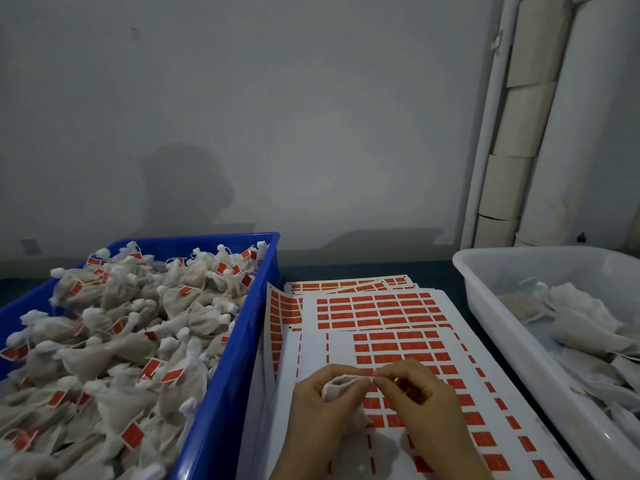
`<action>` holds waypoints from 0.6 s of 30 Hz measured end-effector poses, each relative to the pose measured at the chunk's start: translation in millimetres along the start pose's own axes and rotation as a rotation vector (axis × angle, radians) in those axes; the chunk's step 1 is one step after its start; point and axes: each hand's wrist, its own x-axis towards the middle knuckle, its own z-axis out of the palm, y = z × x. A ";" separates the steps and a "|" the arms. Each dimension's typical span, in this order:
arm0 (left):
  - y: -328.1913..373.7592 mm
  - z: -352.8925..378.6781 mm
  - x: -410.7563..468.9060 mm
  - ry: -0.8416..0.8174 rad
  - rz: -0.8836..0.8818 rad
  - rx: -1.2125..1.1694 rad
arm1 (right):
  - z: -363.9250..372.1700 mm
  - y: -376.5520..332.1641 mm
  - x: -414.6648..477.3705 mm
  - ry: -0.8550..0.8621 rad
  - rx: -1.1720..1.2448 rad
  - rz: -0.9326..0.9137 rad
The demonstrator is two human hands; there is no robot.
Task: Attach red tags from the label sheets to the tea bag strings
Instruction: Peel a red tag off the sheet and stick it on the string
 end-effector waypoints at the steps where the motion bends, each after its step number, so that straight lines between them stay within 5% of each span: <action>1: -0.9 0.2 -0.1 0.016 0.001 0.019 | 0.6 -0.4 -0.9 -0.006 -0.009 -0.022; 6: -6.0 1.2 -1.8 0.050 0.087 0.203 | 3.0 1.2 -4.7 0.026 -0.111 -0.126; 11: -6.4 -1.9 -0.2 0.039 0.205 0.275 | -1.7 5.6 -2.4 0.244 -0.094 -0.099; 18: -7.3 -2.0 -1.5 -0.037 0.042 0.047 | -0.6 16.0 -1.5 0.205 -0.103 -0.025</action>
